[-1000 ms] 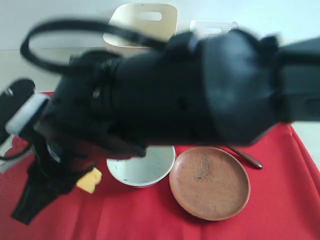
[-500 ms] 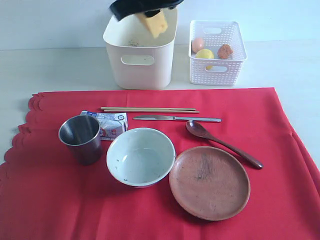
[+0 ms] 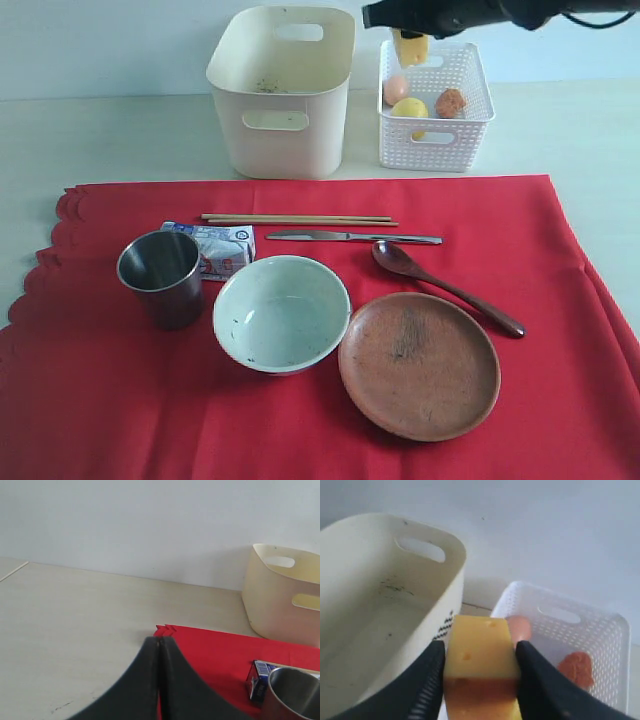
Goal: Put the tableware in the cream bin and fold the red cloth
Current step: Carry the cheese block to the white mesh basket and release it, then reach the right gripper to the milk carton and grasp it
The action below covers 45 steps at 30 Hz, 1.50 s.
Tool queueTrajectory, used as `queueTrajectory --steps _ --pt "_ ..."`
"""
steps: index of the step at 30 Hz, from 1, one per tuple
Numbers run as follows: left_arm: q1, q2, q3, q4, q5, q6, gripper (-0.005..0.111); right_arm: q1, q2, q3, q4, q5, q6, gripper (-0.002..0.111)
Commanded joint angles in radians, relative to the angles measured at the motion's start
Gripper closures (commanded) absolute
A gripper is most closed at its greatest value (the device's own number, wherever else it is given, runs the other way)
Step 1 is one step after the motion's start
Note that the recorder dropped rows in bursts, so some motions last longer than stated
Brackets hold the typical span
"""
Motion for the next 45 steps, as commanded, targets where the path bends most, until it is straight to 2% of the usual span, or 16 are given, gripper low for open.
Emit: queueTrajectory --steps 1,3,6,13,17,20,28,33,35,38,43,45 --pt "0.002 -0.005 0.003 -0.003 -0.002 0.006 0.107 -0.046 0.072 -0.004 0.0 -0.088 0.054 0.108" --pt "0.002 -0.005 0.003 -0.003 -0.002 0.006 0.107 -0.061 0.1 -0.007 0.0 -0.088 0.054 0.107" --pt "0.002 -0.005 0.003 -0.003 -0.002 0.006 0.107 -0.068 0.131 -0.028 0.002 -0.081 0.054 0.097" --pt "0.002 -0.005 0.003 -0.003 -0.002 0.006 0.107 -0.069 0.151 -0.064 0.002 -0.042 0.054 0.055" --pt "0.002 -0.005 0.003 -0.003 -0.002 0.006 0.107 -0.069 0.138 -0.064 0.002 -0.03 0.054 0.04" --pt "0.002 -0.005 0.003 -0.003 -0.002 0.006 0.107 -0.069 0.116 -0.064 0.02 0.018 0.051 0.033" --pt "0.002 -0.005 0.003 -0.003 -0.002 0.006 0.107 -0.069 -0.026 -0.064 0.022 0.15 0.045 0.038" --pt "0.002 -0.005 0.003 -0.003 -0.002 0.006 0.107 -0.069 -0.152 -0.064 0.024 0.232 0.04 0.046" --pt "0.002 -0.005 0.003 -0.003 -0.002 0.006 0.107 -0.069 -0.204 -0.064 0.024 0.268 0.04 0.054" --pt "0.002 -0.005 0.003 -0.003 -0.002 0.006 0.107 -0.069 -0.262 -0.064 0.025 0.331 0.037 0.072" --pt "0.002 -0.005 0.003 -0.003 -0.002 0.006 0.107 -0.069 -0.323 -0.064 0.189 0.433 -0.133 0.105" --pt "0.002 -0.005 0.003 -0.003 -0.002 0.006 0.107 -0.069 -0.337 -0.064 0.301 0.476 -0.239 0.108"
